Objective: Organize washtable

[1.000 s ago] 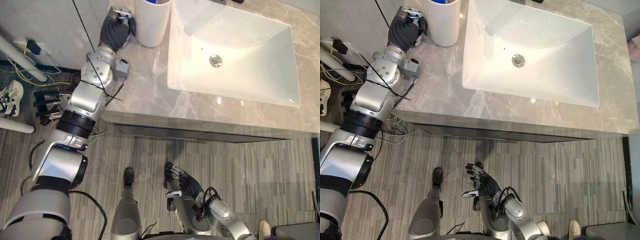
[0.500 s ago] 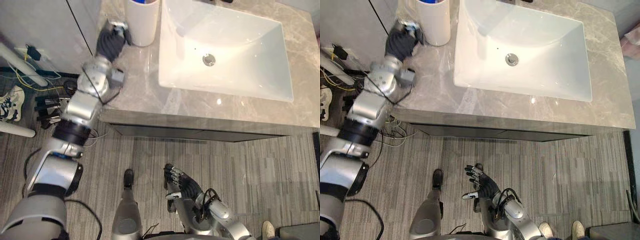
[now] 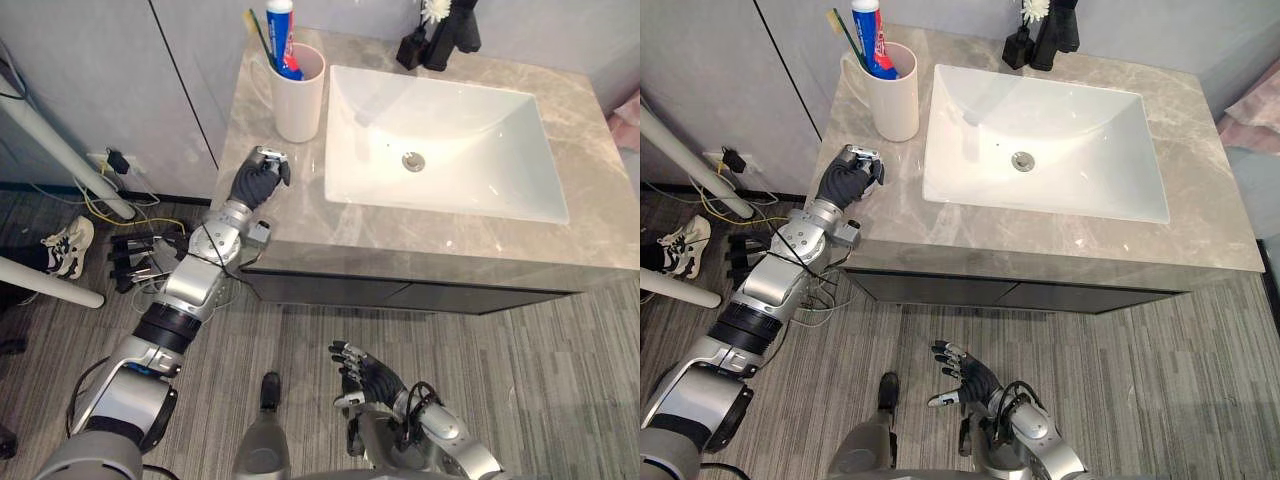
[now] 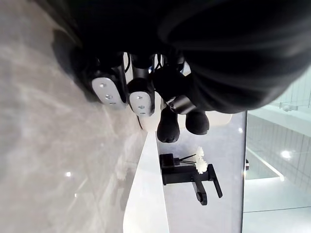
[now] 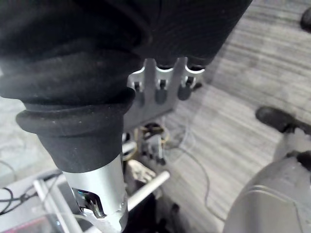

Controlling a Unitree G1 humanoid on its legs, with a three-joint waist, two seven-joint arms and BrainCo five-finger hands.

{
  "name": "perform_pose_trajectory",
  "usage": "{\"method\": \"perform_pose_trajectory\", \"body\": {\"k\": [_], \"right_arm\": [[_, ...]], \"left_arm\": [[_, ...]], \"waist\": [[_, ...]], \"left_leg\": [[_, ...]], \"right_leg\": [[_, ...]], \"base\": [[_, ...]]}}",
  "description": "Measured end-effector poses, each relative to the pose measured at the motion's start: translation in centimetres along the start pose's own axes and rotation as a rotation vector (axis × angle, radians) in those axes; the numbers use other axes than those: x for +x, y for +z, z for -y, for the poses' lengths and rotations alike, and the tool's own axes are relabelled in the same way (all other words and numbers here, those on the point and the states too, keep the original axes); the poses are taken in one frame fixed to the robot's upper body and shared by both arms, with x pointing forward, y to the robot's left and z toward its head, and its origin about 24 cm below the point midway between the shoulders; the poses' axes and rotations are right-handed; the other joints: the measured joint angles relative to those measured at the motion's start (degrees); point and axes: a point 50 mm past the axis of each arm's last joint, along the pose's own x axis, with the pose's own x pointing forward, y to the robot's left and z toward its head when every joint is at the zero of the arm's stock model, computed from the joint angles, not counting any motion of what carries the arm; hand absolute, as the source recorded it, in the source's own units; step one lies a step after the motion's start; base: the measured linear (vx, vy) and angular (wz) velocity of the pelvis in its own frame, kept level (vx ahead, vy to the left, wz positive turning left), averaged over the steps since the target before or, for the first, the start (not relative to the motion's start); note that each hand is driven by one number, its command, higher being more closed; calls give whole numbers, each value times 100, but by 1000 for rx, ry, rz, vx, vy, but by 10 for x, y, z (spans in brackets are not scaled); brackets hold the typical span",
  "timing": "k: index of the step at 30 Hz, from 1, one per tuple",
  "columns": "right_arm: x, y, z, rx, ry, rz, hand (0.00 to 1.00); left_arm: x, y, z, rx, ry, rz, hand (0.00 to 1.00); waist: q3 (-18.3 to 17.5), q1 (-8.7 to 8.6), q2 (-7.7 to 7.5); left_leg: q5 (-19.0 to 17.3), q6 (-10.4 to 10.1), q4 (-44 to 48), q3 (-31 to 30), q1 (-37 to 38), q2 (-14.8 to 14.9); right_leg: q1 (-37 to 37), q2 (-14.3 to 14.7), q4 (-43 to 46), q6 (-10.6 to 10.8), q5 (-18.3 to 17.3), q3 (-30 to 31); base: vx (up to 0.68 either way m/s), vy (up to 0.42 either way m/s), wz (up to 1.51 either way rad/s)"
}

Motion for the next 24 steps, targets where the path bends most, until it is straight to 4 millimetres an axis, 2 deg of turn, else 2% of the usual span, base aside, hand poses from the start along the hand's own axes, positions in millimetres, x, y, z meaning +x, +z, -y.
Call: {"method": "perform_pose_trajectory", "body": {"k": [4,13,16,19,23,24], "right_arm": [[-3,-4,-1,9,-2,-16,0],[-3,-2,4,11,-35,-3,0],[-4,1,9,-2,-59,7,0],[-4,5,13,3,-94,30,0],[-3,9,12,-3,-97,46,0],[-3,10,12,-3,-96,49,0]], "left_arm": [[-1,-9,3,-10,5,-36,100],[7,-3,5,22,-10,-31,100],[18,8,5,47,-12,-10,100],[33,36,-5,114,-1,56,100],[45,69,-18,164,24,141,100],[45,71,-18,167,26,144,100]], "waist": [[-163,-12,-11],[-158,-5,-27],[-50,19,-71],[253,34,-161],[509,94,-198],[513,94,-199]], "left_leg": [[2,0,1,51,-6,5],[19,24,3,52,-22,0],[12,13,3,15,-42,0],[45,-13,4,-61,-130,3],[83,17,37,-63,-269,3],[83,17,37,-63,-275,4]], "right_leg": [[-34,0,3,29,24,15],[-44,-9,-15,29,61,8],[-56,-11,-18,28,61,-9],[-119,-12,-17,19,67,-66],[-234,-2,-90,-56,206,-57],[-236,-1,-101,-61,211,-57]], "base": [[-3,-7,-5],[0,0,0],[-3,-2,2],[-22,-14,7],[27,-10,-3],[46,-10,-2]]}}
